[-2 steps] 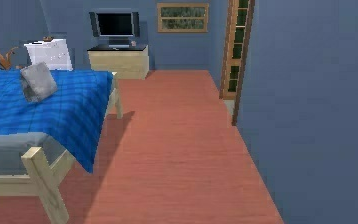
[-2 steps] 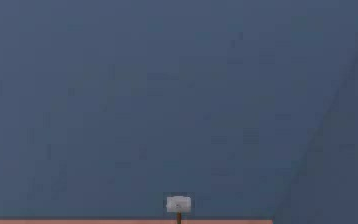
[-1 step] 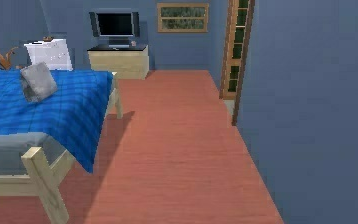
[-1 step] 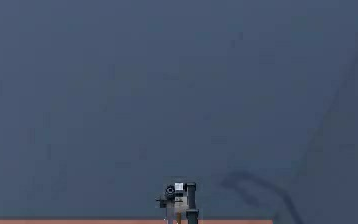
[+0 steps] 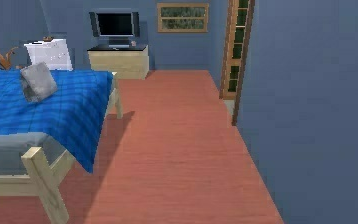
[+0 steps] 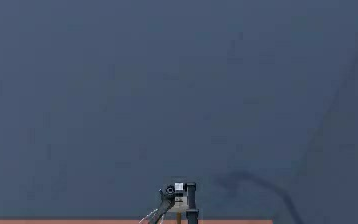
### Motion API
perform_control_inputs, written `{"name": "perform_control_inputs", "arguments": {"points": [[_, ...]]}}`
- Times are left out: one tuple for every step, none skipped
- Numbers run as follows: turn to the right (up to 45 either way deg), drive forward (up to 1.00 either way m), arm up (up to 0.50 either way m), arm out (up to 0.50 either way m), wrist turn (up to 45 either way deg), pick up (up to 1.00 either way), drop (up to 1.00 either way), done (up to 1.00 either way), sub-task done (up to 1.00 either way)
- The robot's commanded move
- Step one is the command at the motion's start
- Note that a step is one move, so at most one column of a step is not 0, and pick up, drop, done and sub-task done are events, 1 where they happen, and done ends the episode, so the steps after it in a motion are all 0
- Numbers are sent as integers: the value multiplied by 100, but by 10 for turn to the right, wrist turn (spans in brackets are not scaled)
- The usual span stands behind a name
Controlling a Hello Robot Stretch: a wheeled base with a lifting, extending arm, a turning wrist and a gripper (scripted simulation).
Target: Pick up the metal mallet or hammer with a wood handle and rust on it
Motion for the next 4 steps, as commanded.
{"name": "perform_control_inputs", "arguments": {"points": [[0, 0, 0, 0, 450, 0, 0, 0, 0], [0, 0, 0, 0, 450, 0, 0, 0, 0], [0, 0, 0, 0, 450, 0, 0, 0, 0], [0, 0, 0, 0, 30, 0, 0, 0, 0]]}}
